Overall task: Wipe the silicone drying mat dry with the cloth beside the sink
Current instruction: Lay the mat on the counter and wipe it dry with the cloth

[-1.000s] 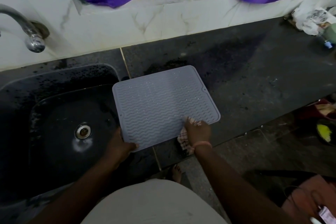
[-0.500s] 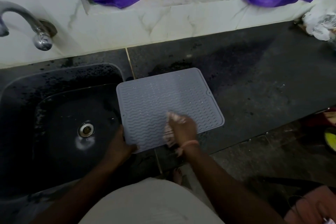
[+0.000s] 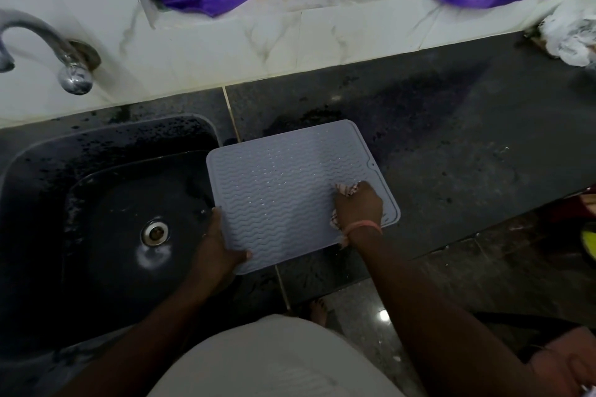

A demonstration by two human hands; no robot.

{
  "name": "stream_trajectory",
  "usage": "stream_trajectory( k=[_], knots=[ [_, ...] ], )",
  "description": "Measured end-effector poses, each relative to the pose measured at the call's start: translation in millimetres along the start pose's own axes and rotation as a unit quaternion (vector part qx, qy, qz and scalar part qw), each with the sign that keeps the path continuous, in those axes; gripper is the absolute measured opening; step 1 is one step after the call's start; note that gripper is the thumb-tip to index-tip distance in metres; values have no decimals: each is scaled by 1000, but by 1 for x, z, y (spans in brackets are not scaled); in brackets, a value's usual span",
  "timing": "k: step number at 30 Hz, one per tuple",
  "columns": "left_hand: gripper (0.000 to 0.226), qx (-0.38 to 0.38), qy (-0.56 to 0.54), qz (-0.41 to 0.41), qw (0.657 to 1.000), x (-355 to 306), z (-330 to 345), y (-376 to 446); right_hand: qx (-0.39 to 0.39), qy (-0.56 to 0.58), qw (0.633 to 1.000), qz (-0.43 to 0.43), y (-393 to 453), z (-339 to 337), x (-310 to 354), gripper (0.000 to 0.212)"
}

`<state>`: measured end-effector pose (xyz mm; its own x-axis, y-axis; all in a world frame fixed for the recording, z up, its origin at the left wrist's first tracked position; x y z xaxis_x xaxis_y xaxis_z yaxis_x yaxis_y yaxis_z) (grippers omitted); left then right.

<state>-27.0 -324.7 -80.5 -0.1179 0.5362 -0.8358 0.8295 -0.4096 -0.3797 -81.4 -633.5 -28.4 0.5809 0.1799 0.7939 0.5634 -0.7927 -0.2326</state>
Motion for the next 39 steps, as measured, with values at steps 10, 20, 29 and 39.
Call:
stream_trajectory(
  k=[10, 20, 29, 39],
  knots=[
    [110, -5, -30, 4, 1000, 4, 2, -2, 93, 39, 994, -32, -77, 73, 13, 18],
    [87, -29, 42, 17, 999, -14, 1, 1, 241, 45, 968, -55, -113, 119, 31, 19],
    [51, -32, -131, -171, 976, 27, -20, 27, 57, 32, 998, -4, -3, 14, 10, 27],
    [17, -55, -191, -187, 962, 5, -34, 55, -20, -47, 998, -35, 49, -1, 13, 27]
  ],
)
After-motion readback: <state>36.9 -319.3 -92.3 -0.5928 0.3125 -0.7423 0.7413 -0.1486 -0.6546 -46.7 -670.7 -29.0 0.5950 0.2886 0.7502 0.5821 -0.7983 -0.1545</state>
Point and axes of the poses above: each hand's wrist, its own y-axis towards the middle knuckle, its own z-axis out of the palm, x = y × z, the point moved 4 cm from there along y, towards the middle knuckle, and after that the axes turned 10 degrees about y, right-handed, at the moved point
